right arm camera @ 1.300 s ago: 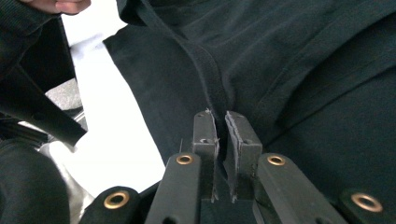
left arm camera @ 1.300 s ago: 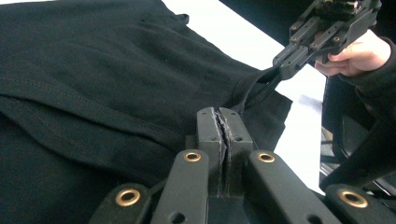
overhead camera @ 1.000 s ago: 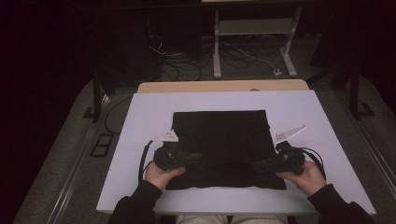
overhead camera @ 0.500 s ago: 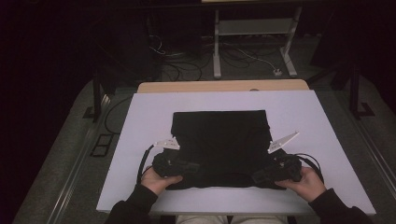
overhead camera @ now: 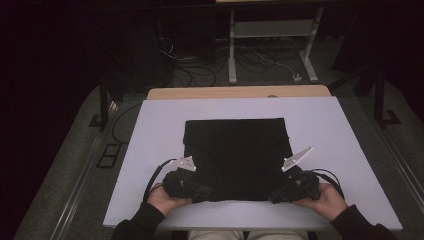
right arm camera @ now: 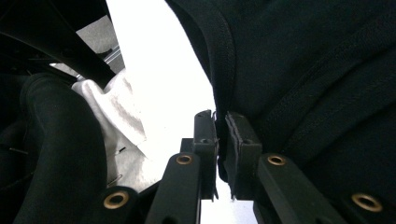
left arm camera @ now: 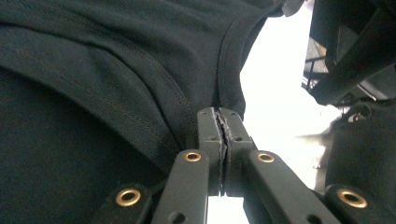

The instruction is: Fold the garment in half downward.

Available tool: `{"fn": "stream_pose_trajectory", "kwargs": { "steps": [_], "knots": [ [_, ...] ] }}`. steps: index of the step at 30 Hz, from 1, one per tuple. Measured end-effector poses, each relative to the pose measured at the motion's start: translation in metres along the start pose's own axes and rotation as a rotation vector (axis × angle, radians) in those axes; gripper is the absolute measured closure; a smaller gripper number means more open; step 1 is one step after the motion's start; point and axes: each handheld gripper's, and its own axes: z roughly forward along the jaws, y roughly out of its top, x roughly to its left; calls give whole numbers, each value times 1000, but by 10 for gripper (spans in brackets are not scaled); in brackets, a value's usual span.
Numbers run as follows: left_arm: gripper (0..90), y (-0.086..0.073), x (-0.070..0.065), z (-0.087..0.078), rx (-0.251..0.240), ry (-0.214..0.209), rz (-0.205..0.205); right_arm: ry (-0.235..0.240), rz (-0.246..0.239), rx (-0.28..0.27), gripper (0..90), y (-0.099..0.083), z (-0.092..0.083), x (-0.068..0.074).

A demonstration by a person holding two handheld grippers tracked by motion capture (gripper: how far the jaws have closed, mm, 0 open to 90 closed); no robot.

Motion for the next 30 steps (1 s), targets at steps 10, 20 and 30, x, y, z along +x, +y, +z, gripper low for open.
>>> {"fn": "stream_pose_trajectory", "kwargs": {
  "steps": [10,20,30],
  "knots": [
    [872,-5,2,1,37,-14,-19,14,1,31,816,-1,6,2],
    [870,-7,3,1,47,-17,-26,15,0,51,814,-1,12,4],
    [802,-7,0,-1,26,8,1,8,8,44,762,-1,12,5]
  ]
}}
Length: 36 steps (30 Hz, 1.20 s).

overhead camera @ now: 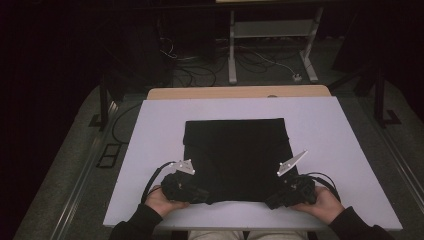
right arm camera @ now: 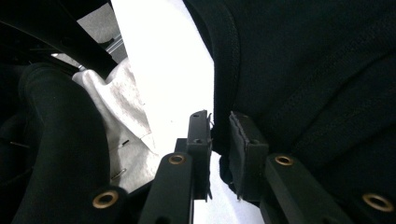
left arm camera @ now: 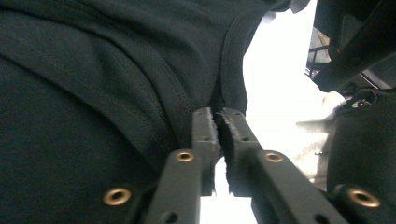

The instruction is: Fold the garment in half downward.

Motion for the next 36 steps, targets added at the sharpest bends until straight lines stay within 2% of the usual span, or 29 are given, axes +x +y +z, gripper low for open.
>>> {"fn": "stream_pose_trajectory", "kwargs": {
  "steps": [6,10,14,16,21,24,27,29,32,34,36],
  "knots": [
    [685,0,-3,-3,-17,22,27,-15,-15,-29,726,1,-4,3],
    [565,1,-7,-7,-58,61,32,-22,-18,-44,684,1,-7,3],
    [471,2,-7,-12,-98,79,26,-31,-11,-56,582,2,-8,3],
    [426,3,-7,-14,-112,77,18,-41,-10,-68,501,3,-10,3],
    [356,5,-7,-22,-202,109,-10,-74,-29,-124,353,7,-19,7],
    [311,4,-6,-29,-251,104,-26,-90,-28,-147,248,9,-24,8],
    [238,4,-5,-33,-274,101,-30,-116,-22,-182,144,12,-28,7],
    [198,4,-5,-36,-284,99,-33,-134,-21,-202,119,14,-32,7],
    [141,2,-3,-40,-301,115,-47,-168,-19,-243,32,17,-37,6],
    [126,0,-2,-42,-309,124,-51,-188,-20,-268,26,20,-40,6],
    [110,-2,0,-45,-317,132,-61,-188,-20,-275,21,22,-41,6]
  ]
}}
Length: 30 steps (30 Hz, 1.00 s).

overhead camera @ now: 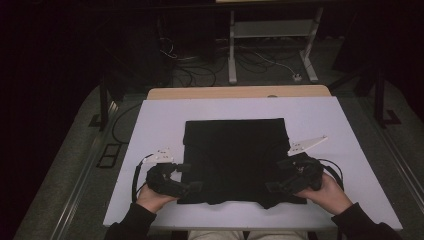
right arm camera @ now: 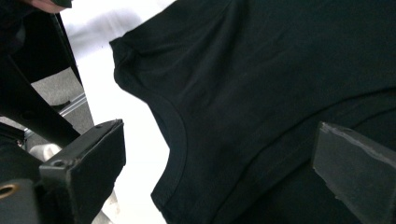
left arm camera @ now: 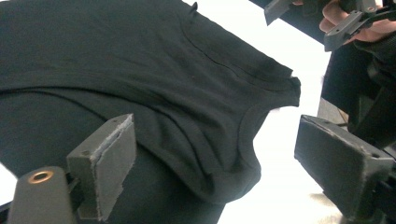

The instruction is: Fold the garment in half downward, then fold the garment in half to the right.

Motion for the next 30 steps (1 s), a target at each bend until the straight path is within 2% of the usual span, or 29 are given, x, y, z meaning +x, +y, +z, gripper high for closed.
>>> {"fn": "stream_pose_trajectory", "kwargs": {
  "steps": [6,14,30],
  "knots": [
    [0,-5,5,-7,-24,61,-19,-26,-10,-5,0,3,4,-1],
    [0,-8,8,-14,-45,105,-13,-43,-10,-35,0,11,3,-6],
    [0,-18,15,-32,-83,186,-38,-64,-26,-67,0,39,7,-20]
  ]
}}
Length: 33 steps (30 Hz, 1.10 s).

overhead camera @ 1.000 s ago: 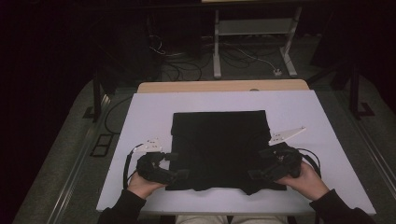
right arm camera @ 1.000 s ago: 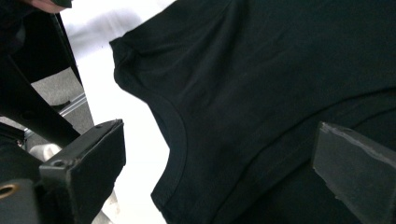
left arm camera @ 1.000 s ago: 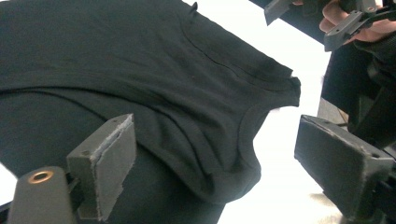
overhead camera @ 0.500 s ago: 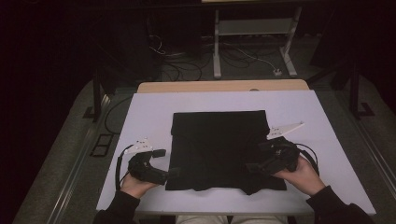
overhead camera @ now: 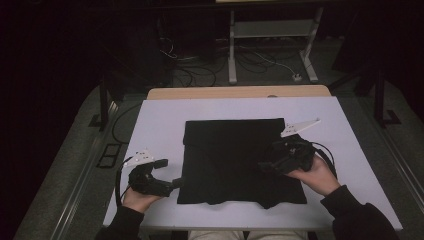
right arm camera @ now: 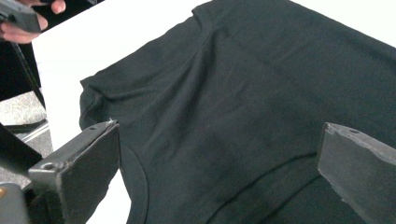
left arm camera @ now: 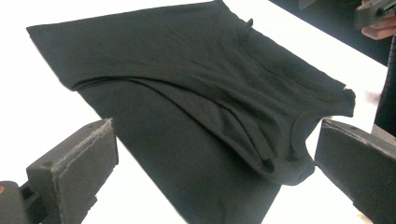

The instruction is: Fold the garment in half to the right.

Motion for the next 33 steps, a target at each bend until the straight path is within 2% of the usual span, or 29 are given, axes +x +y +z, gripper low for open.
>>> {"fn": "stream_pose_trajectory", "kwargs": {
  "steps": [15,27,33],
  "knots": [
    [0,-14,5,-8,34,29,-4,-27,-32,-17,0,34,12,-13],
    [0,-26,3,-4,90,13,14,-31,-74,0,0,71,34,-18],
    [0,-30,-2,-1,133,0,44,-25,-82,7,0,87,47,-20]
  ]
}}
